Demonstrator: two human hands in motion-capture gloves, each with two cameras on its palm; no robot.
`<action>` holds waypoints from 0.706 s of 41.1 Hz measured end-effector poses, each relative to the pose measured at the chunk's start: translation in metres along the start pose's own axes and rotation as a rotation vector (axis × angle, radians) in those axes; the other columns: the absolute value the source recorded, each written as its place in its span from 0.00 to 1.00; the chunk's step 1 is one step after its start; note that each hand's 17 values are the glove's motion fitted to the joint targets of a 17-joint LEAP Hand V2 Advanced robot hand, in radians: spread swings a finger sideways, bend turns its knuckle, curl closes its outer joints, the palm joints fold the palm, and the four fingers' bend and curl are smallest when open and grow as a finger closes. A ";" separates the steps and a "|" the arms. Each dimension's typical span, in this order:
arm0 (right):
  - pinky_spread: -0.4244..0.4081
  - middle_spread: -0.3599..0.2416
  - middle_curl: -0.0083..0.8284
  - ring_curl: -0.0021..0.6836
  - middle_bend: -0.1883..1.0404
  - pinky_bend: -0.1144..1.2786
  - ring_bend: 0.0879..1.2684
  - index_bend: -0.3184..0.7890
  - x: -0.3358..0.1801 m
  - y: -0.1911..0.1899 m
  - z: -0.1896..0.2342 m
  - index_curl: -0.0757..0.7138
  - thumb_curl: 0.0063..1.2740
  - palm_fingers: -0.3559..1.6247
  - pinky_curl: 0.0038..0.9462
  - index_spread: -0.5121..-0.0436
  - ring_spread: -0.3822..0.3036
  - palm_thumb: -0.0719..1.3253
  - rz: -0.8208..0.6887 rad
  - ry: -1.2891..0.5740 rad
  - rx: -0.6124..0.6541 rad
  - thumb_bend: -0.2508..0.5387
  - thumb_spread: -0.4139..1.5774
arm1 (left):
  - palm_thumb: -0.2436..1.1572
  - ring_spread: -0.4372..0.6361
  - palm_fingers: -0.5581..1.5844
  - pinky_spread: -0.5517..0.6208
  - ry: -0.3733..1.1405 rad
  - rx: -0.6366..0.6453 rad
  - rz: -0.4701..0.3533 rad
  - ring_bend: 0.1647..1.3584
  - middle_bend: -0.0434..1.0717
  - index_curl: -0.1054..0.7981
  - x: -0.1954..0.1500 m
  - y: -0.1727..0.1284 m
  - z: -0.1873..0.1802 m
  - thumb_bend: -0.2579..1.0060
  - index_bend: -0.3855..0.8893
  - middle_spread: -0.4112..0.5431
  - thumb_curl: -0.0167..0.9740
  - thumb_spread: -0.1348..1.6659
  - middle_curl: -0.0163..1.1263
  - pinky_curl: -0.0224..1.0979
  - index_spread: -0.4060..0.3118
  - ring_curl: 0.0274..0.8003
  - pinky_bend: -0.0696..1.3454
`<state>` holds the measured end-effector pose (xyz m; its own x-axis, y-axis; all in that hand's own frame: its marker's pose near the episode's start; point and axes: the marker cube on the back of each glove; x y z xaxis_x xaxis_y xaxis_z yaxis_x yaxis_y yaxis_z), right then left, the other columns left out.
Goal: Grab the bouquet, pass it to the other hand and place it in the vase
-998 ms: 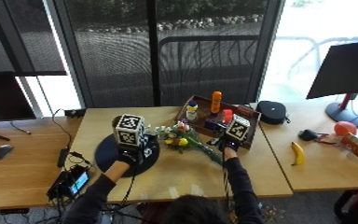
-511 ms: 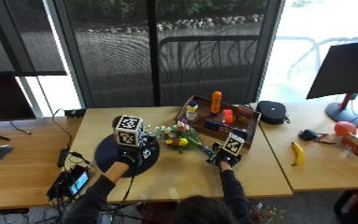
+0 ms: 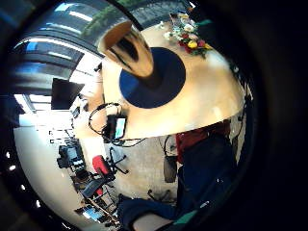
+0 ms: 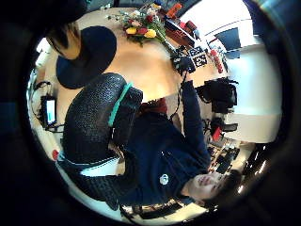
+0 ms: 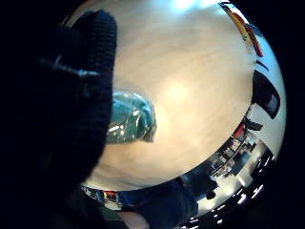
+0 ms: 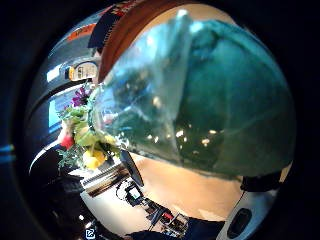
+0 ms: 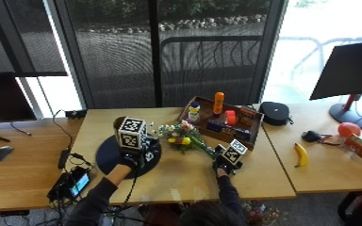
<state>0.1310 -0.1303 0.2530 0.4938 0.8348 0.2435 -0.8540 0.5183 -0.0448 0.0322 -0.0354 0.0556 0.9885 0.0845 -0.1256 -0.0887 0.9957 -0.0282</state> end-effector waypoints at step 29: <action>0.28 0.27 0.74 0.74 0.54 0.26 0.41 0.61 -0.060 0.017 -0.060 0.72 0.30 0.76 0.45 0.57 0.16 0.86 -0.588 -0.762 0.234 0.35 0.75 | 0.34 0.56 0.47 0.66 0.294 -0.096 0.058 0.19 0.18 0.60 0.010 -0.018 0.008 0.19 0.45 0.49 0.29 0.74 0.29 0.33 0.44 0.38 0.18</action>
<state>0.0965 -0.1605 0.1789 0.6826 0.0705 0.7274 -0.5578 0.6934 0.4562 0.0442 -0.0520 0.0624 0.9048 0.1123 -0.4108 -0.1691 0.9801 -0.1044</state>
